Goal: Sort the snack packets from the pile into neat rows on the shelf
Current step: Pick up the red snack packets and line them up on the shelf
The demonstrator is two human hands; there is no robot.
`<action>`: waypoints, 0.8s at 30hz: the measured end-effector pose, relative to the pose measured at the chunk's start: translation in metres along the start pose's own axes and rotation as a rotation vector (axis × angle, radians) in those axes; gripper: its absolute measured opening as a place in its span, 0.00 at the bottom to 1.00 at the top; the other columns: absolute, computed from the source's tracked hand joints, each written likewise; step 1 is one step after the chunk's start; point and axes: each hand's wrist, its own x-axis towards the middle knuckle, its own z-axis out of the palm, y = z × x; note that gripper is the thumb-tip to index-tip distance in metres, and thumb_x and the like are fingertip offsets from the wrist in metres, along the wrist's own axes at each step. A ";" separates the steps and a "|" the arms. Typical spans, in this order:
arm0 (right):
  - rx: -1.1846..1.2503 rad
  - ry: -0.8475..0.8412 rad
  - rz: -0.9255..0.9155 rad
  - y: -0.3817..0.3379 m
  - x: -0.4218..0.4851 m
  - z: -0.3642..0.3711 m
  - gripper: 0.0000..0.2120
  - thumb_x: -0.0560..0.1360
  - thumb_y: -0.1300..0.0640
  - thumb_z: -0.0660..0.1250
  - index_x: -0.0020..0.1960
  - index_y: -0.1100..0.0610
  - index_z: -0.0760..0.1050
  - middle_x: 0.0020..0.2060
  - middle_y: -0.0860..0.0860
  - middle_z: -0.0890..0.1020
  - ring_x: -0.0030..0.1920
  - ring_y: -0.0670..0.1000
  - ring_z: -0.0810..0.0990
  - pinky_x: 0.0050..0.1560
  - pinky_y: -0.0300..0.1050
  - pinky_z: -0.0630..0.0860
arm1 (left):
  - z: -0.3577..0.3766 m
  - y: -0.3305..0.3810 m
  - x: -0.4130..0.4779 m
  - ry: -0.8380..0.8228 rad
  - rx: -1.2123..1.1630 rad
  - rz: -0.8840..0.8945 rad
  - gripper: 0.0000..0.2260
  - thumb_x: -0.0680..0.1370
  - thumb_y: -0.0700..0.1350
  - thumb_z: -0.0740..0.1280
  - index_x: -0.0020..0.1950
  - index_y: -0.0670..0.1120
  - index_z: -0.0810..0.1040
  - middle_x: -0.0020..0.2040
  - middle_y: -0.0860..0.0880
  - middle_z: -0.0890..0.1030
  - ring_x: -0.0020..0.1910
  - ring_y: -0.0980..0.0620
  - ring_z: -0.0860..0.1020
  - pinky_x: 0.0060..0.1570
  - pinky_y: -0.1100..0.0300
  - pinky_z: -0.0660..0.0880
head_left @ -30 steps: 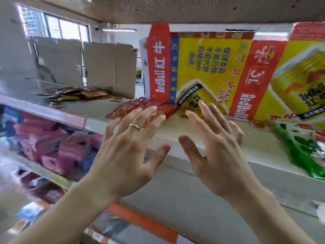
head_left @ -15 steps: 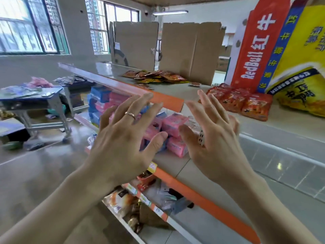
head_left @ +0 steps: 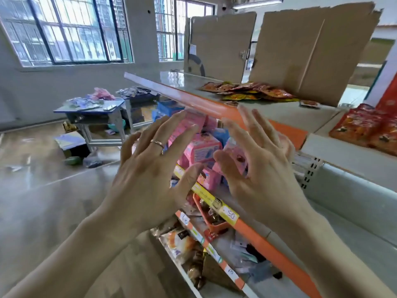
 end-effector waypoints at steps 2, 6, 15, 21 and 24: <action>0.025 0.015 -0.023 -0.001 0.018 0.016 0.26 0.79 0.39 0.53 0.76 0.44 0.61 0.79 0.44 0.51 0.78 0.44 0.42 0.74 0.67 0.48 | 0.006 -0.015 0.007 -0.005 0.011 -0.008 0.27 0.79 0.62 0.54 0.77 0.54 0.64 0.79 0.54 0.59 0.78 0.50 0.58 0.72 0.41 0.61; 0.092 0.032 -0.036 -0.002 0.058 0.049 0.23 0.79 0.41 0.56 0.73 0.44 0.65 0.79 0.44 0.53 0.79 0.45 0.44 0.73 0.66 0.49 | 0.016 -0.049 0.028 -0.013 0.052 -0.041 0.27 0.79 0.61 0.55 0.77 0.55 0.65 0.79 0.54 0.60 0.78 0.50 0.58 0.72 0.43 0.59; 0.152 0.032 -0.024 0.008 0.155 0.101 0.24 0.79 0.40 0.54 0.73 0.44 0.66 0.79 0.45 0.54 0.79 0.47 0.44 0.73 0.69 0.50 | 0.039 -0.125 0.109 0.026 0.104 -0.027 0.26 0.79 0.60 0.55 0.74 0.52 0.69 0.78 0.54 0.62 0.77 0.49 0.60 0.70 0.42 0.60; 0.155 0.089 -0.001 0.019 0.225 0.125 0.24 0.79 0.41 0.54 0.74 0.44 0.65 0.79 0.45 0.55 0.79 0.46 0.44 0.72 0.65 0.49 | 0.062 -0.171 0.177 0.014 0.128 0.028 0.26 0.78 0.60 0.55 0.74 0.53 0.68 0.79 0.55 0.61 0.76 0.48 0.60 0.69 0.44 0.59; 0.130 0.111 0.011 0.023 0.245 0.140 0.24 0.78 0.42 0.55 0.73 0.45 0.65 0.79 0.46 0.55 0.79 0.47 0.45 0.72 0.63 0.49 | 0.076 -0.190 0.197 0.018 0.134 0.032 0.26 0.78 0.60 0.55 0.75 0.53 0.68 0.79 0.55 0.60 0.76 0.48 0.60 0.69 0.42 0.59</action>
